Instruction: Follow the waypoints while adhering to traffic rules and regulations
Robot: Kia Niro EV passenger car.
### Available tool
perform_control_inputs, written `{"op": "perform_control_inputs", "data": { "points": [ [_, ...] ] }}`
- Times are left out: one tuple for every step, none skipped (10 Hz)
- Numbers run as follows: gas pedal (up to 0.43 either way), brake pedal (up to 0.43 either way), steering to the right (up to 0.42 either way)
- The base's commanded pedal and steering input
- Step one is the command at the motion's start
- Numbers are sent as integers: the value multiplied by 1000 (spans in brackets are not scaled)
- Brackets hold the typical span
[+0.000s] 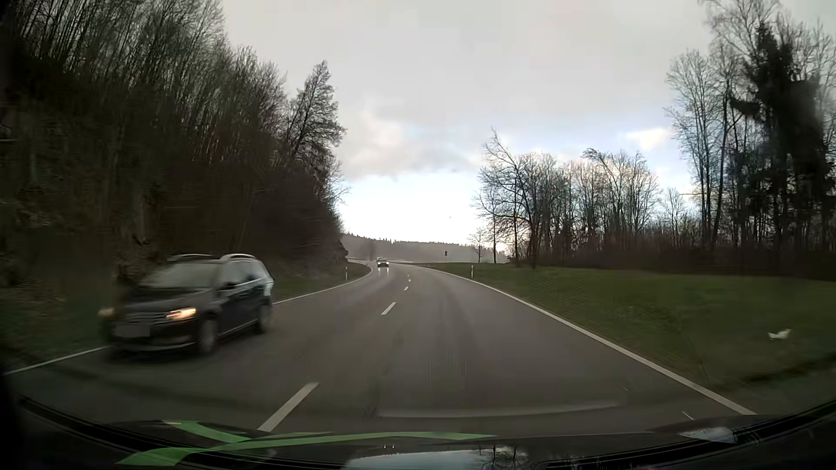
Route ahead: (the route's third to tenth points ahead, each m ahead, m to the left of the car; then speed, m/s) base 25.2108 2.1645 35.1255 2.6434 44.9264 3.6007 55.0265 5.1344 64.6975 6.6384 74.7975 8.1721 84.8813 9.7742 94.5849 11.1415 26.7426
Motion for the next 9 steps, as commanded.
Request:
{"op": "perform_control_inputs", "data": {
  "points": [
    [177, 0, -7],
    [177, 0, -8],
    [177, 0, -8],
    [177, 0, -9],
    [177, 0, -10],
    [177, 0, -10],
    [177, 0, -11],
    [177, 0, -12],
    [177, 0, -12]
  ]
}}
